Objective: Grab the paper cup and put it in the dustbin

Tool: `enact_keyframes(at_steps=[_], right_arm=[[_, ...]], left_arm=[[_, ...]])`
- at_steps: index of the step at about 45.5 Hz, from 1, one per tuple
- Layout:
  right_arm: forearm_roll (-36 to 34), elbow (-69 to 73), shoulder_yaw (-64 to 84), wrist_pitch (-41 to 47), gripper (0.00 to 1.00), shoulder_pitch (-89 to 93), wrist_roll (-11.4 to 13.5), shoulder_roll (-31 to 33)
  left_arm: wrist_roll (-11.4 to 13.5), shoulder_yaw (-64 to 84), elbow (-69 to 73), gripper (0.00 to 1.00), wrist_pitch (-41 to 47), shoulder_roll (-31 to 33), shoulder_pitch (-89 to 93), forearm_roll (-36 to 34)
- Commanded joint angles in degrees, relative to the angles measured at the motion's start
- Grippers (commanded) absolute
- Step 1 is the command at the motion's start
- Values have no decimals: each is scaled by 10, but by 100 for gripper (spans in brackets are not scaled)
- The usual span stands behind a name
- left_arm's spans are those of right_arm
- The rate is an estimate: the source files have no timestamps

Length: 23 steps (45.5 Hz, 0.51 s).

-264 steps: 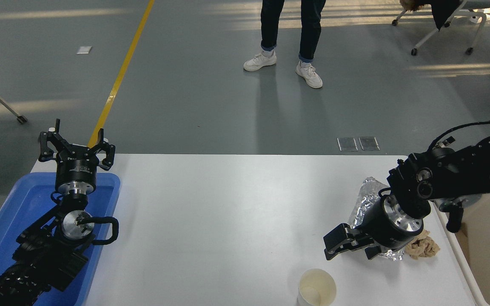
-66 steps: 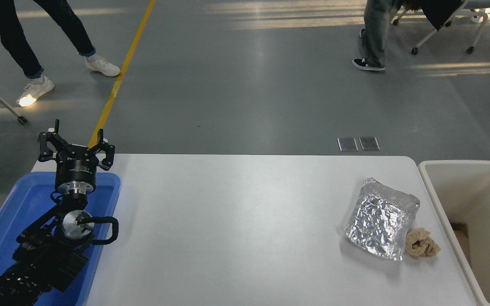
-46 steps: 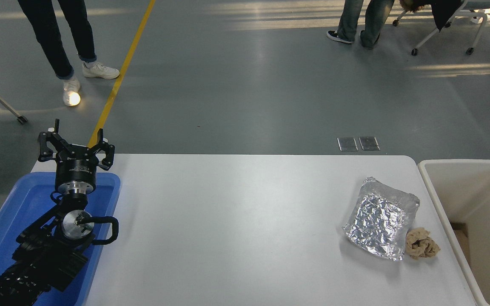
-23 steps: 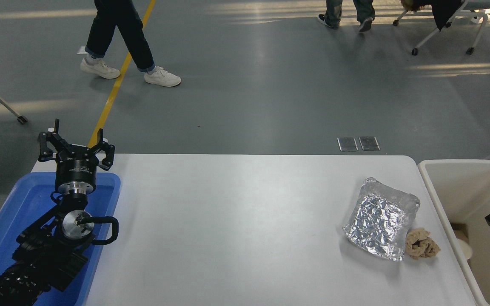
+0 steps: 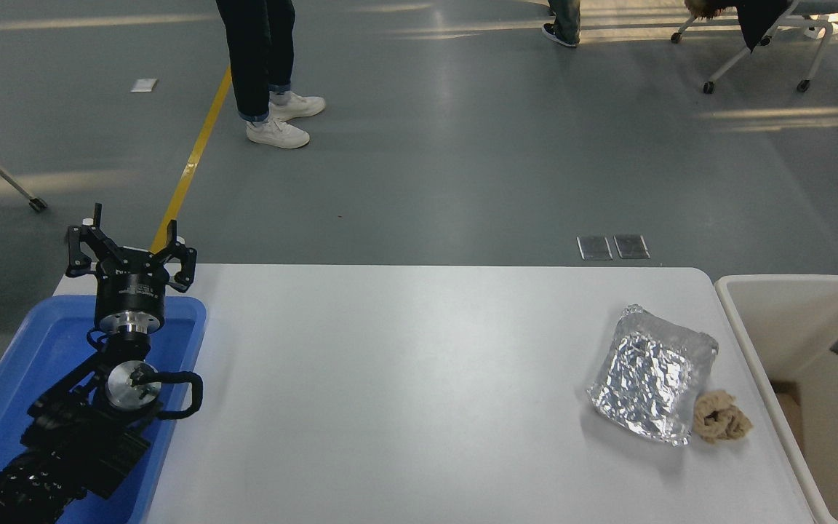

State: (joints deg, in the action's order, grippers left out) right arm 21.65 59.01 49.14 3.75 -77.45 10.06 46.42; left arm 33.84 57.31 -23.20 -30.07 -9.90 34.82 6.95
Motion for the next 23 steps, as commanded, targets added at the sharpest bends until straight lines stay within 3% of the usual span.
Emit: enact_keyframes(at_steps=[1, 10, 23], right_arm=[[27, 184, 68, 146, 100, -218, 0, 20], [-64, 291, 119, 195, 100, -380, 0, -32], [-112, 358, 140, 252, 100, -485, -2, -122]], left_arm=[[-1, 0, 0, 99, 0, 0, 0, 0], [-1, 0, 0, 99, 0, 0, 0, 0], [0, 0, 0, 99, 0, 0, 0, 0]])
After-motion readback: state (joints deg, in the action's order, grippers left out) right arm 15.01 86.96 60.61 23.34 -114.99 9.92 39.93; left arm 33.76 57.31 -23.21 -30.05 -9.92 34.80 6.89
